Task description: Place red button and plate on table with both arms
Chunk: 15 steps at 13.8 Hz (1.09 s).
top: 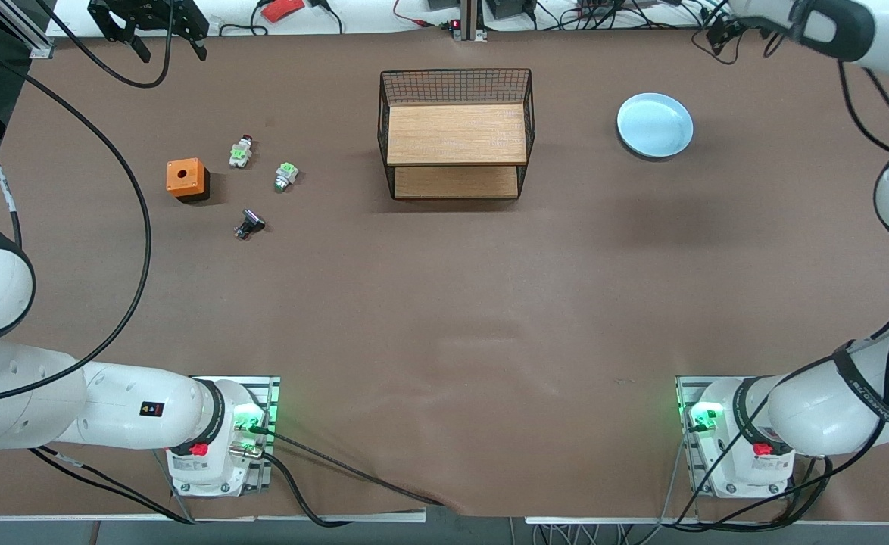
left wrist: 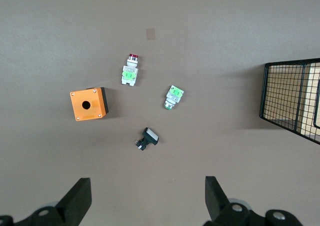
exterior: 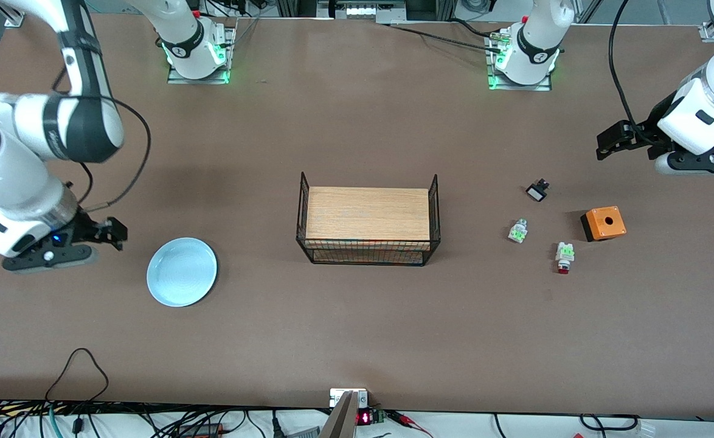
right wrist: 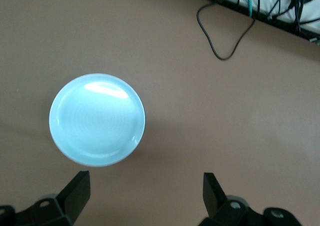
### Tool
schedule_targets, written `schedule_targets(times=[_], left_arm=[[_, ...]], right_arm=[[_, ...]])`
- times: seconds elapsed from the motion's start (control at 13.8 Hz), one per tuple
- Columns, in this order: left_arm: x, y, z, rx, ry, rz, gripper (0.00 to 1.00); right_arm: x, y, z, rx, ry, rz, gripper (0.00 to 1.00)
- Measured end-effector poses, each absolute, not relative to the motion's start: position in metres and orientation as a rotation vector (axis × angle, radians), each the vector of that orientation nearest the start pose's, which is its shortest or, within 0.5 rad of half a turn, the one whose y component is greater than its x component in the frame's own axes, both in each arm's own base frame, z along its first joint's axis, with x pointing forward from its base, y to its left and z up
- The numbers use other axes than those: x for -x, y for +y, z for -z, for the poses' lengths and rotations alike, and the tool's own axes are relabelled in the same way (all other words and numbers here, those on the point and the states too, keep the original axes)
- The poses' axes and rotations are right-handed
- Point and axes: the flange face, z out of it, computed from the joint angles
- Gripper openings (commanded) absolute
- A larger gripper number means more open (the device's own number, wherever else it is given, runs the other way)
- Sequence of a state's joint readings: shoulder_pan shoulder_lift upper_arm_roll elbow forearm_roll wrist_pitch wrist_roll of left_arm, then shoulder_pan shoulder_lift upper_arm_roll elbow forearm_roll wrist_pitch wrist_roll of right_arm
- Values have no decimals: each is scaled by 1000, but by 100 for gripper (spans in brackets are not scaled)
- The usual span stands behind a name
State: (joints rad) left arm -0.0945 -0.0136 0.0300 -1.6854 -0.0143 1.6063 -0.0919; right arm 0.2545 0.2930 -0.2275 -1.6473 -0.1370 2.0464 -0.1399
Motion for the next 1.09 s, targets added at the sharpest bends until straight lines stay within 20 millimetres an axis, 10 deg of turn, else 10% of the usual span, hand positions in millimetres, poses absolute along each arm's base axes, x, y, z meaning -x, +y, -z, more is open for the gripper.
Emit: schedule_targets(times=[0.36, 1.09], left_arm=[[-548, -37, -581, 3149, -45, -105, 100], [-548, -37, -581, 3149, -45, -106, 100]], right_arm=[[-644, 25, -531, 3296, -226, 89, 100], [-606, -12, -597, 3229, -40, 15, 100]])
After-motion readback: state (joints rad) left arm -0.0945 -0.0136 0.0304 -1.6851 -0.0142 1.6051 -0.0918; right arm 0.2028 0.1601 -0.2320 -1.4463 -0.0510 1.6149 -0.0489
